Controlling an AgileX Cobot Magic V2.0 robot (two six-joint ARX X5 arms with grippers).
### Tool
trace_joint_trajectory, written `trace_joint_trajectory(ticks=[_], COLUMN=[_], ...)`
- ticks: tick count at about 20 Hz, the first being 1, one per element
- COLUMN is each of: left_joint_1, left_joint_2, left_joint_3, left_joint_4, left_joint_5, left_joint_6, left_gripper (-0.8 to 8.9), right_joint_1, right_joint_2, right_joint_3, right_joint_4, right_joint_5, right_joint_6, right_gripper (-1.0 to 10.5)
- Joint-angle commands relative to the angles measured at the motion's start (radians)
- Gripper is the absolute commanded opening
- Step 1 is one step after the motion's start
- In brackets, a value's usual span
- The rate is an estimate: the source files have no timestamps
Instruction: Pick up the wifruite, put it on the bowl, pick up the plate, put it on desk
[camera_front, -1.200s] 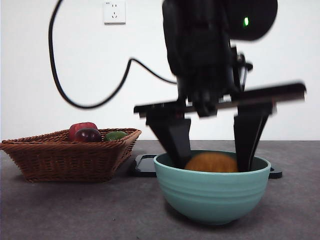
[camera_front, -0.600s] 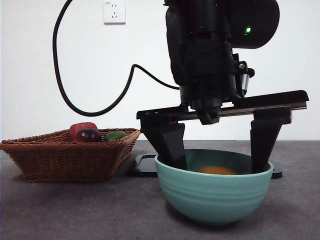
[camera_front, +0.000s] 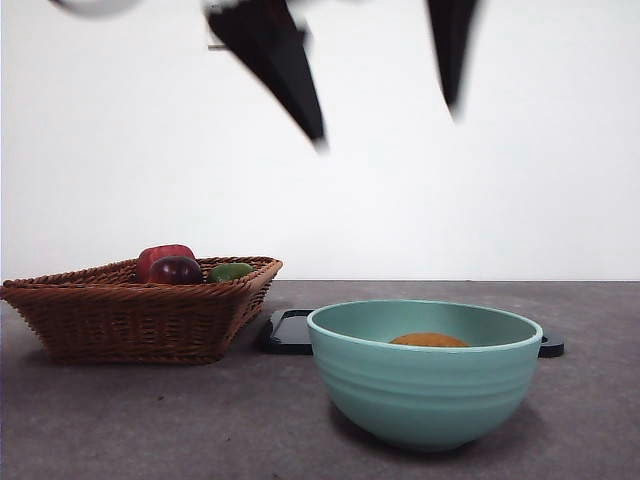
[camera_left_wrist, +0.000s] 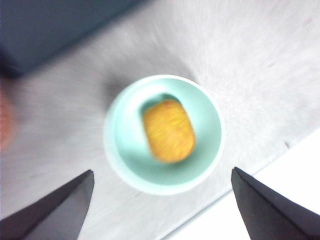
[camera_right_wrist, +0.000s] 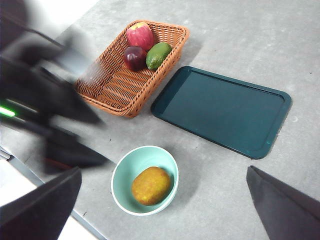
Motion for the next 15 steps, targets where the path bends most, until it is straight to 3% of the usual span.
trace_joint_trajectory(ticks=[1,5,9,12,15], left_joint_1=[-0.018,-0.024,-0.024,-0.024,-0.024], left_joint_2=[-0.138,-0.375,-0.596,-0.723,-0.849], left_joint_3=[0.028,0.028,0.027,0.027,0.021], left_joint_4=[-0.072,-0.189,-0.212,-0.245,-0.258], left_joint_5=[-0.03,-0.121,-0.158,-0.166,-0.166], left_joint_6=[0.087,0.119,0.138,0.153,0.173], left_gripper=[4.42,4.42,4.46,5.68,5.78], right_joint_1=[0.005,0.005,0.005,0.005,0.005], right_joint_2=[0.005,0.005,0.005,0.005,0.005], right_joint_3=[0.019,0.019,0.019,0.019,0.019], right_joint_4=[0.007,-0.005,-0.029,-0.035,-0.036], right_joint_5=[-0.003,-0.003,-0.003,-0.003,-0.002], right_joint_6=[0.01,0.01,0.01,0.01,0.014], right_gripper=[6.3,6.3,6.3,6.3,6.3])
